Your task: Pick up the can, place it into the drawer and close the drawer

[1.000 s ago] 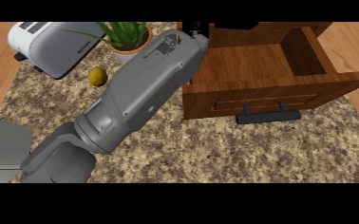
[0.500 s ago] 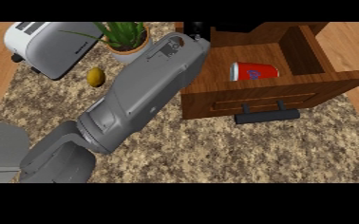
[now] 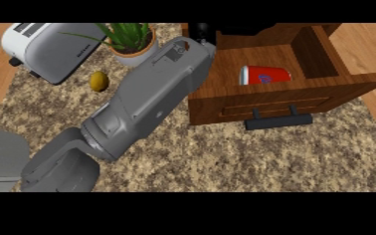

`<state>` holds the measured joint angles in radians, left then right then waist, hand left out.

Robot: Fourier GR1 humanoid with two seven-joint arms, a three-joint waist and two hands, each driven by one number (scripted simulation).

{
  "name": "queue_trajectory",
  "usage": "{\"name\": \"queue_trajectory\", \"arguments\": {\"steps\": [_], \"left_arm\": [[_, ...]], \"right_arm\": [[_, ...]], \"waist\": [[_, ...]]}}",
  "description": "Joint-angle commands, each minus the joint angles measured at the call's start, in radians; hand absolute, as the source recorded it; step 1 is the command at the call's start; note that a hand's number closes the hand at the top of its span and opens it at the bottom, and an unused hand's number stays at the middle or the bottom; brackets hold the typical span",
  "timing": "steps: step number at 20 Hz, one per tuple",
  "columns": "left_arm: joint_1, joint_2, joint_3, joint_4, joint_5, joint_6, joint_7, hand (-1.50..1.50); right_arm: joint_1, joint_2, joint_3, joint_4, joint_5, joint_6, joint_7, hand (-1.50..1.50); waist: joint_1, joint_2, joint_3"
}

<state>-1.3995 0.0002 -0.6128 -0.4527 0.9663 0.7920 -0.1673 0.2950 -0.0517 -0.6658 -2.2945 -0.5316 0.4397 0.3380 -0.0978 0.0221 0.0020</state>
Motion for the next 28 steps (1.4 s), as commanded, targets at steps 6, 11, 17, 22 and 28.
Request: {"name": "queue_trajectory", "arguments": {"steps": [6,11,17,22,28], "left_arm": [[-0.007,0.000,0.026,-0.005,0.050,-0.016,-0.081,-1.50],[0.013,0.000,0.011,-0.028,0.059,-0.041,-0.138,-1.50],[-0.026,0.000,0.005,-0.048,0.089,0.022,-0.130,-1.50],[-0.028,0.000,0.009,-0.067,0.109,0.021,-0.107,-1.50],[-0.001,0.016,0.024,-0.057,0.072,-0.023,-0.072,-1.50]], "right_arm": [[-0.045,-0.051,-0.001,-0.129,0.230,0.089,-0.147,-1.50],[-0.103,-0.036,0.071,-0.151,0.364,0.078,-0.185,-1.50],[-0.222,-0.068,0.216,-0.137,0.642,0.065,-0.207,-1.50],[-0.268,-0.038,0.393,-0.062,0.934,0.032,-0.274,-1.50],[-0.438,-0.049,0.546,0.122,1.199,-0.094,-0.284,-1.50]], "waist": [[0.023,0.001,-0.001],[0.049,-0.005,-0.002],[0.068,-0.005,-0.001],[0.085,-0.008,-0.001],[0.118,-0.017,-0.003]]}}
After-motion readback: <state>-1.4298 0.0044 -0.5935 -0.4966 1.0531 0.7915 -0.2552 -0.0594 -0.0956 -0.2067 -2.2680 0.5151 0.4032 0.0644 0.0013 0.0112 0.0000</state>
